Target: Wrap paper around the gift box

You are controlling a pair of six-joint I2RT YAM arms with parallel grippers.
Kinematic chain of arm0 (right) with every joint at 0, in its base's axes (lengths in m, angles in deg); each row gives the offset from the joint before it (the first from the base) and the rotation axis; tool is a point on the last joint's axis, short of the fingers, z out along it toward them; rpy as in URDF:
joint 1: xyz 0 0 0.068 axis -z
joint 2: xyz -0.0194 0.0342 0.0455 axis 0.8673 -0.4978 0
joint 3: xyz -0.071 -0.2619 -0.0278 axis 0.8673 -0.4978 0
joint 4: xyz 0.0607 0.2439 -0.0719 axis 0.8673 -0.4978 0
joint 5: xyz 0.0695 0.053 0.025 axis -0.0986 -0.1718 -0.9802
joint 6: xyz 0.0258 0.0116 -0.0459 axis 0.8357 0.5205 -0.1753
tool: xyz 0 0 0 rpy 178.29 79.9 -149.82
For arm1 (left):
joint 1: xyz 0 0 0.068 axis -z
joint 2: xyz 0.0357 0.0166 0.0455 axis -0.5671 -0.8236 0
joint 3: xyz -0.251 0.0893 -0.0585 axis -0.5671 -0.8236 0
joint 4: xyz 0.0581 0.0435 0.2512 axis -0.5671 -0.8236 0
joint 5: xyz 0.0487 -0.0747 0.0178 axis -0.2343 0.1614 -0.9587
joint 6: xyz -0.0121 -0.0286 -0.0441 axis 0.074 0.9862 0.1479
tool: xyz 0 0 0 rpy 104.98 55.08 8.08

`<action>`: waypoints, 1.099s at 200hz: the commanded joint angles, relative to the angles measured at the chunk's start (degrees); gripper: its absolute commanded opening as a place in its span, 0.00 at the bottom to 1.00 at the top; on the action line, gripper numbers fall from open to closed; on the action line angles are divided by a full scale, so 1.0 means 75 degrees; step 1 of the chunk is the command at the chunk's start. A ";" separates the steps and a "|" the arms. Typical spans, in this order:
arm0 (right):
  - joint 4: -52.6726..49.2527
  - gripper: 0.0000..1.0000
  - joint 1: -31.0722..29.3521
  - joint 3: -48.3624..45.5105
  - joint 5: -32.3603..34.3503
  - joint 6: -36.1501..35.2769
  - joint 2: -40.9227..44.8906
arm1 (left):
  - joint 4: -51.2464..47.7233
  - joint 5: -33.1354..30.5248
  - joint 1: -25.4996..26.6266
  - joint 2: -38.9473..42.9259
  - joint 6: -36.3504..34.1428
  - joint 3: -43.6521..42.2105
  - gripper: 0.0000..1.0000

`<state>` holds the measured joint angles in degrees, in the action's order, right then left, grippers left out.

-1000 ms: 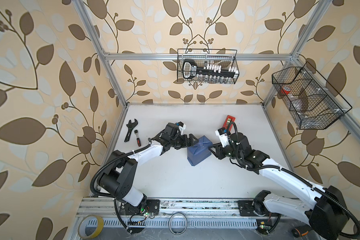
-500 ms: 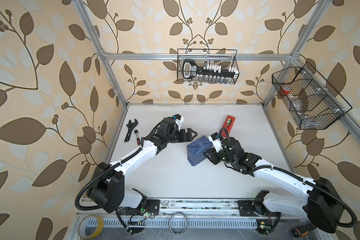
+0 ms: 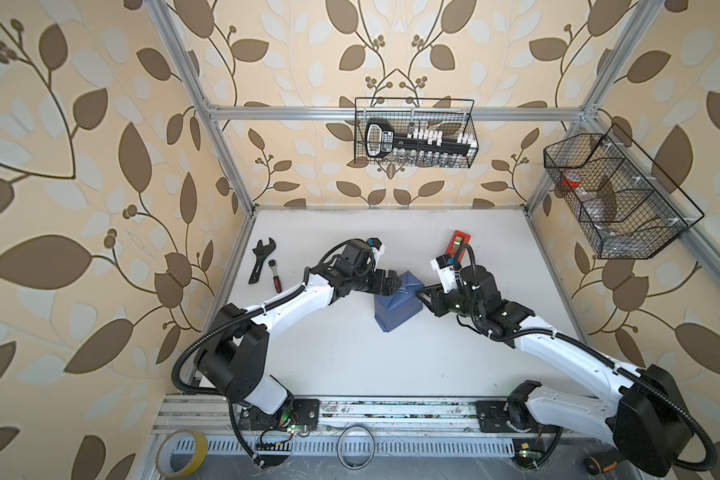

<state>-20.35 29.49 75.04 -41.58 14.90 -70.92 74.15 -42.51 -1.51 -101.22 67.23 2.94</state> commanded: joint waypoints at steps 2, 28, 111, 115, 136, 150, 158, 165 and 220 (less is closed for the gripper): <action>0.0084 0.32 0.0195 -0.0168 -0.0451 0.0060 0.0207 | -0.0260 -0.0356 0.0029 -0.0241 -0.0447 0.0410 0.95; 0.0105 0.32 0.0267 -0.0210 -0.0509 0.0069 0.0247 | -0.0275 -0.0408 0.0036 -0.0538 -0.0504 0.0573 0.96; 0.0186 0.32 0.0407 -0.0472 -0.0635 0.0069 0.0264 | -0.0383 -0.0482 0.0034 -0.1201 -0.0554 0.0926 0.97; 0.0193 0.32 0.0410 -0.0476 -0.0641 0.0060 0.0268 | -0.0389 -0.0498 0.0033 -0.1195 -0.0542 0.0952 0.97; 0.0195 0.32 0.0275 -0.0480 -0.0657 -0.0076 0.0280 | -0.0327 -0.0540 0.0026 -0.1024 -0.0430 0.1027 0.97; 0.0171 0.32 0.0025 -0.0480 -0.0473 -0.0194 0.0304 | -0.0164 -0.0546 0.0007 -0.0743 -0.0296 0.0980 0.98; 0.0189 0.32 -0.0120 -0.0481 -0.0422 -0.0244 0.0288 | -0.0052 -0.0567 -0.0020 -0.0561 -0.0191 0.0917 0.99; 0.0219 0.32 -0.0210 -0.0467 -0.0419 -0.0242 0.0261 | 0.0038 -0.0578 -0.0059 -0.0386 -0.0099 0.0840 0.99; 0.0721 0.29 -0.0833 -0.0371 -0.0432 -0.0148 -0.0429 | 0.0741 -0.0855 -0.0492 0.1415 0.0699 -0.0597 0.99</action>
<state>-17.53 24.18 72.26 -45.12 14.37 -71.33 76.14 -46.16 -3.42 -97.92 68.63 2.30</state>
